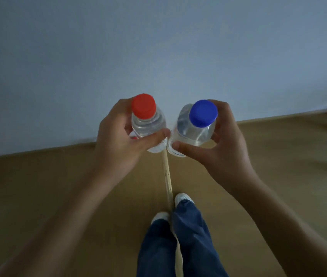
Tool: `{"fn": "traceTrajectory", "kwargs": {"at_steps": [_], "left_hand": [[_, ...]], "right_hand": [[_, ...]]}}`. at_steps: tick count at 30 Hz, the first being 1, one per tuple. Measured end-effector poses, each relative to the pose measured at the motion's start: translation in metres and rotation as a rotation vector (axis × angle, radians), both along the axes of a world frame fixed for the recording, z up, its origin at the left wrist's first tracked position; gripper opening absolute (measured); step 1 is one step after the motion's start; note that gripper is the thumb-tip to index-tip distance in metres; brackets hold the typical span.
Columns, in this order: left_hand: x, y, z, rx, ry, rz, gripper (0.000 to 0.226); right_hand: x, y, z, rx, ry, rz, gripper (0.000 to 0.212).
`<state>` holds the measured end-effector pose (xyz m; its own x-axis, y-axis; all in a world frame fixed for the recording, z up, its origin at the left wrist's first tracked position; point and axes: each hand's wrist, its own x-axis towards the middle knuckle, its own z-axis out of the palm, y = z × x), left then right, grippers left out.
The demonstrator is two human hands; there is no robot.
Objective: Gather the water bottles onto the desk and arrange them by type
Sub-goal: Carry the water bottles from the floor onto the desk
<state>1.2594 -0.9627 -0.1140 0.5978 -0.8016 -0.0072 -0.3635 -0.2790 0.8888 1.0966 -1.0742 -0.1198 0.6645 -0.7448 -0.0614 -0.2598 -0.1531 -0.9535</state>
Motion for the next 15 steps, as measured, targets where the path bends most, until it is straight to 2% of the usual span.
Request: {"fn": "traceTrajectory", "kwargs": {"at_steps": [7,15], "left_hand": [[-0.070,-0.035,0.121,-0.097,-0.008,-0.237,0.066],[-0.195,-0.082,0.197,-0.163,-0.014,-0.567,0.063]], "right_hand": [[-0.091,0.011,0.108,-0.117,-0.057,-0.268,0.069],[-0.239,0.032,0.184,-0.182,-0.080,-0.613,0.073]]}}
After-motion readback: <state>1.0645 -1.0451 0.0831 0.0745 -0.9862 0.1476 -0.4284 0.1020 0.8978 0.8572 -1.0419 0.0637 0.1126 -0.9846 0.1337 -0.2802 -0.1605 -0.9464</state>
